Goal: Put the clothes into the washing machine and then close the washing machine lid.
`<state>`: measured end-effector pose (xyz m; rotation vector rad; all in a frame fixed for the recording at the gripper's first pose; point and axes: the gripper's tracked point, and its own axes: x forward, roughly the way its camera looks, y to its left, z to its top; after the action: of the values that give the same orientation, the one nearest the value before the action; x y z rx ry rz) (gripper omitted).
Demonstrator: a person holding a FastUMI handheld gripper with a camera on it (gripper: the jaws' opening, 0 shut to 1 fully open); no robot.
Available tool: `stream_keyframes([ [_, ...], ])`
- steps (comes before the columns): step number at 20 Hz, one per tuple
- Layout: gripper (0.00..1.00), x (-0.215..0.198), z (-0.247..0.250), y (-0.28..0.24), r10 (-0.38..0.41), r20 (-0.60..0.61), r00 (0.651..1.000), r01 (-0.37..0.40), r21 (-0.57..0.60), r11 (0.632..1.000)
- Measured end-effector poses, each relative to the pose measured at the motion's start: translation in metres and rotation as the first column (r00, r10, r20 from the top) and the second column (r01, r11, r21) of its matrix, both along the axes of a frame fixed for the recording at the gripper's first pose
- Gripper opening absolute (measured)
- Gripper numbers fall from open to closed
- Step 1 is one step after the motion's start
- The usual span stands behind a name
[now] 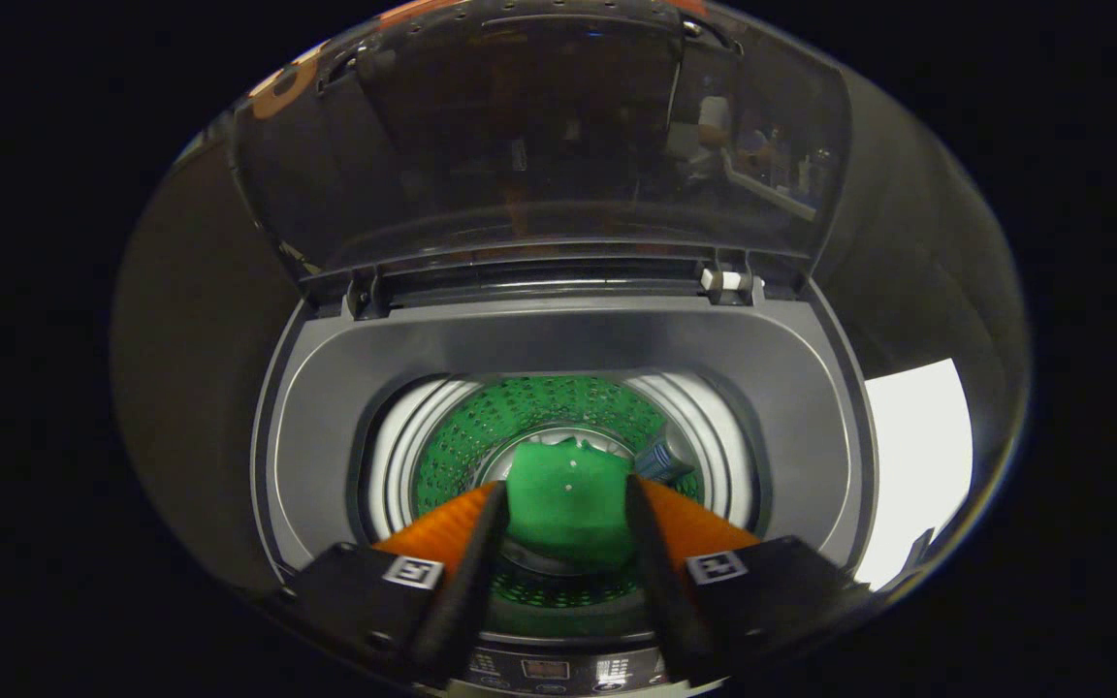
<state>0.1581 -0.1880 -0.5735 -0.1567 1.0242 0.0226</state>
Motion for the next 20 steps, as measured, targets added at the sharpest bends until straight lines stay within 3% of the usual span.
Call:
stream_keyframes([
  [2, 1.0, -0.002, 0.008, -0.003, -0.007, 0.016, 1.0, 0.007, -0.007, 1.0],
  [6, 1.0, -0.005, 0.029, -0.004, -0.028, 0.051, 0.998, 0.027, 0.023, 0.999],
  [13, 1.0, -0.002, 0.108, -0.013, -0.031, 0.173, 0.984, 0.024, 0.042, 0.999],
  [20, 0.99, 0.024, 0.217, -0.012, -0.043, 0.347, 0.937, 0.013, 0.088, 0.996],
])
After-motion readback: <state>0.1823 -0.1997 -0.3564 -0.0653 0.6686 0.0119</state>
